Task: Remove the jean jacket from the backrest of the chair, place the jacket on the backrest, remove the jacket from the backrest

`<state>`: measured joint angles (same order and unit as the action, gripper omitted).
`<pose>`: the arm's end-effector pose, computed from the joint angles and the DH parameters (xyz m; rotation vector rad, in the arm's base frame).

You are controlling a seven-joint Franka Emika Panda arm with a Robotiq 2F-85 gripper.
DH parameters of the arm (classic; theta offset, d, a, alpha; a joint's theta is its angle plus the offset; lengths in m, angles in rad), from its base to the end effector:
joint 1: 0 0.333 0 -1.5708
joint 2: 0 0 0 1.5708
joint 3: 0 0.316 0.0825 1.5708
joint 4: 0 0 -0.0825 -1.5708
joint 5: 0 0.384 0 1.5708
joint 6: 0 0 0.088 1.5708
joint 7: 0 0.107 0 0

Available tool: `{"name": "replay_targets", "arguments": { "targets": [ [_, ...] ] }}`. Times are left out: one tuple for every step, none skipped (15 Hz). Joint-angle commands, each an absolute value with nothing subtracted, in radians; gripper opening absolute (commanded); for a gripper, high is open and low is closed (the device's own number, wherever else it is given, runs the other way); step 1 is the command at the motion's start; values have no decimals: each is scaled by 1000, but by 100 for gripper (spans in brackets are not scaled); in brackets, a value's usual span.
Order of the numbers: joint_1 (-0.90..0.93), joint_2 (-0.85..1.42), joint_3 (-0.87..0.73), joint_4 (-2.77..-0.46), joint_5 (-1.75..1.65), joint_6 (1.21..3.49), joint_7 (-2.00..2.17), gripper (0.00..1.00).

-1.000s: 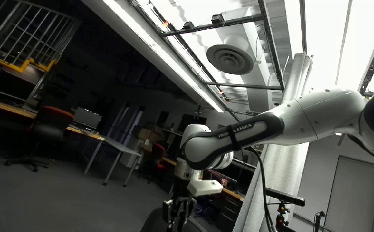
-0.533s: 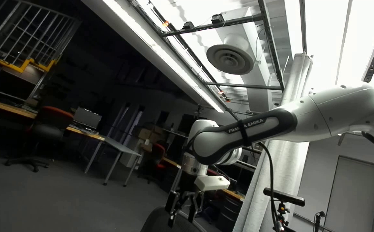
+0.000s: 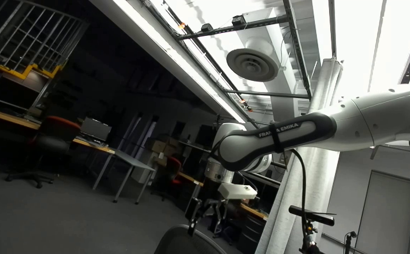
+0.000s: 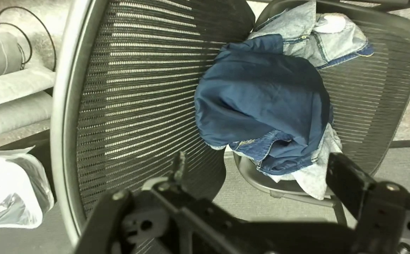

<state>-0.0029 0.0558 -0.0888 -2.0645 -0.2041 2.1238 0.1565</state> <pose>0.5563 -0.0598 0.4080 2.9557 -0.2085 0.0137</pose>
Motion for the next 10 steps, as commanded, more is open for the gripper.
{"name": "replay_targets", "arguments": {
  "targets": [
    [-16, 56, -75, -2063, -205, 2122, 157, 100],
    [-16, 56, -75, -2063, -205, 2122, 158, 100],
    [-16, 56, -75, -2064, -205, 2122, 158, 100],
    [-16, 56, -75, -2064, -205, 2122, 158, 100],
    [-16, 56, -75, -2064, -205, 2122, 158, 100],
    [-16, 56, -75, -2064, -205, 2122, 159, 100],
    [-17, 69, -75, -2060, -204, 2123, 156, 100],
    [-17, 87, -75, -2057, -205, 2130, 154, 100],
    [-18, 112, -74, -2050, -198, 2131, 142, 100],
    [-17, 134, -74, -2045, -198, 2132, 141, 100]
  ]
}}
